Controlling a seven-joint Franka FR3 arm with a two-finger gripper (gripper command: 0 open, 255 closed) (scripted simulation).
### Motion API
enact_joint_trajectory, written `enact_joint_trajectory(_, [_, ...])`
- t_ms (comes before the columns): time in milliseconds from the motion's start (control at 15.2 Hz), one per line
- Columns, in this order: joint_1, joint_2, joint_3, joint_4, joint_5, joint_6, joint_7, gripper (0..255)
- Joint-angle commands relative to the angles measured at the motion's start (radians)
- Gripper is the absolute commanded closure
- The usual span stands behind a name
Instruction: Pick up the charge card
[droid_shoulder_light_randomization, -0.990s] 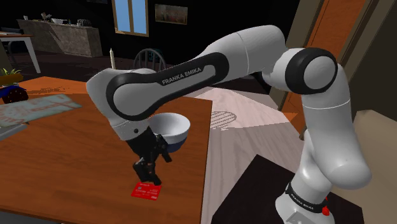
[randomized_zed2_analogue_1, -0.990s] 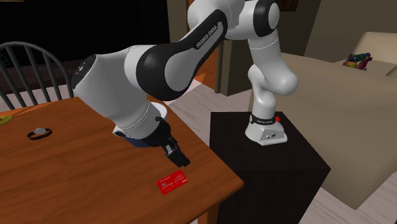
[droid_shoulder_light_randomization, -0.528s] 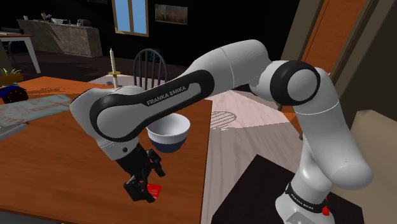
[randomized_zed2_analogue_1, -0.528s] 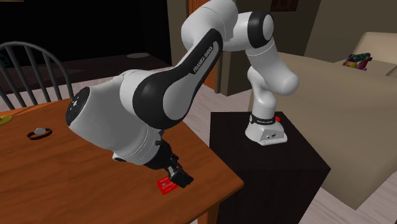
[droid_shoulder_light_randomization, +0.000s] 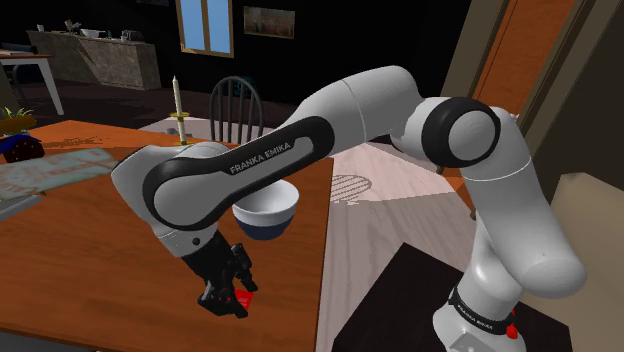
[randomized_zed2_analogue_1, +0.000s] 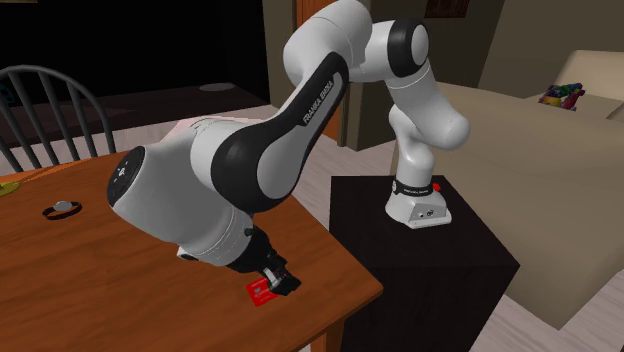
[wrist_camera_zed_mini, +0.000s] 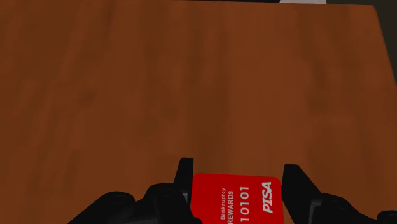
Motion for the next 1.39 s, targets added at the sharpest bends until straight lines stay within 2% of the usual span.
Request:
enact_joint_trajectory(0, [-0.001,0.007,-0.003,-0.008,-0.003,0.002,-0.001,255])
enact_joint_trajectory(330, [0.001,0.007,-0.002,-0.005,-0.002,0.0,0.002,255])
enact_joint_trajectory(1320, [0.002,-0.05,0.01,0.108,0.017,-0.168,0.01,255])
